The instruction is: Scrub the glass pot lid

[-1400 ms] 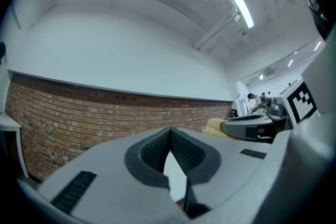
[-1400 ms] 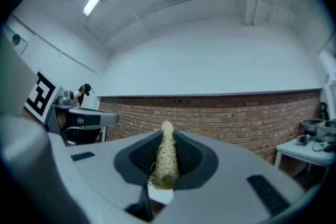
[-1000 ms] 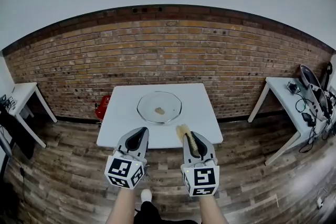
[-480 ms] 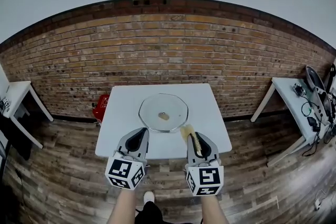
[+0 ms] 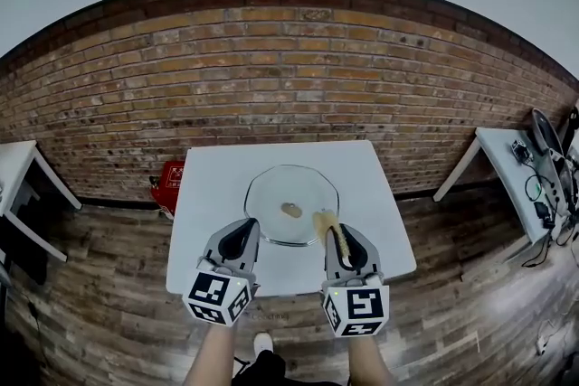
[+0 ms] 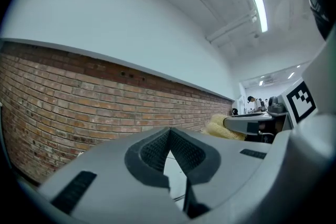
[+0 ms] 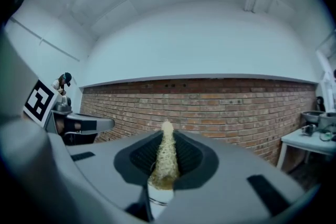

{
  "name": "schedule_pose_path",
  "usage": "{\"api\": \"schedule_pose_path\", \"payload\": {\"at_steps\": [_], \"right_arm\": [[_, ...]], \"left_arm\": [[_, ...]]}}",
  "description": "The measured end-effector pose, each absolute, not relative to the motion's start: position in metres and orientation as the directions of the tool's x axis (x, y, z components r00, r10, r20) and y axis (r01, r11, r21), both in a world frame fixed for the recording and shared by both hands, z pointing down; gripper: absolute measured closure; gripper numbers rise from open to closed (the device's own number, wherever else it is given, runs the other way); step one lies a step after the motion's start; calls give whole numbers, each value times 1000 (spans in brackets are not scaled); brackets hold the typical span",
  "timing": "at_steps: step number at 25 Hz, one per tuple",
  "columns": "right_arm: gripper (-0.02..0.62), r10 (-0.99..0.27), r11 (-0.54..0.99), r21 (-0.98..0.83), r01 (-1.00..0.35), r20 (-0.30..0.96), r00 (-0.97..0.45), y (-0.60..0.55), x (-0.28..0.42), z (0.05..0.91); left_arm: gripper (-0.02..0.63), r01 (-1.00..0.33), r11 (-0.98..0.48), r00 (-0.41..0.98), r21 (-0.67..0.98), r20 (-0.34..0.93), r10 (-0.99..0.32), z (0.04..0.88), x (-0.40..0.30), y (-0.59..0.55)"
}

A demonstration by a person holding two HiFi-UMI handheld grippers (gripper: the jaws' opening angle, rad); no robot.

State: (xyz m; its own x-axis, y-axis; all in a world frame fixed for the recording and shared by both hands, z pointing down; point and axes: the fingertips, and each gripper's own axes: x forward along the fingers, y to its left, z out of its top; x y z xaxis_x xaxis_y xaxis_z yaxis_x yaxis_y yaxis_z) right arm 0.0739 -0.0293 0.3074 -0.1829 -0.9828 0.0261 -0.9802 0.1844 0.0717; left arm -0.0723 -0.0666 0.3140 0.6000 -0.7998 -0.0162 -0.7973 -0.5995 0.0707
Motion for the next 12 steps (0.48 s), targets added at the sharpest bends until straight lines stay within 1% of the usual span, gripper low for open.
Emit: {"api": "schedule_pose_path", "payload": {"at_steps": [6,12], "right_arm": [[538,-990,139,90,-986,28,-137,-80,52,303],[538,-994,111,84,-990,30,-108,-102,48,300]], "left_arm": [[597,-777,-626,626,70,-25,-780,308,-96,-126],[597,-756,-651,651,65,-22,-759,304,-99,-151]]}}
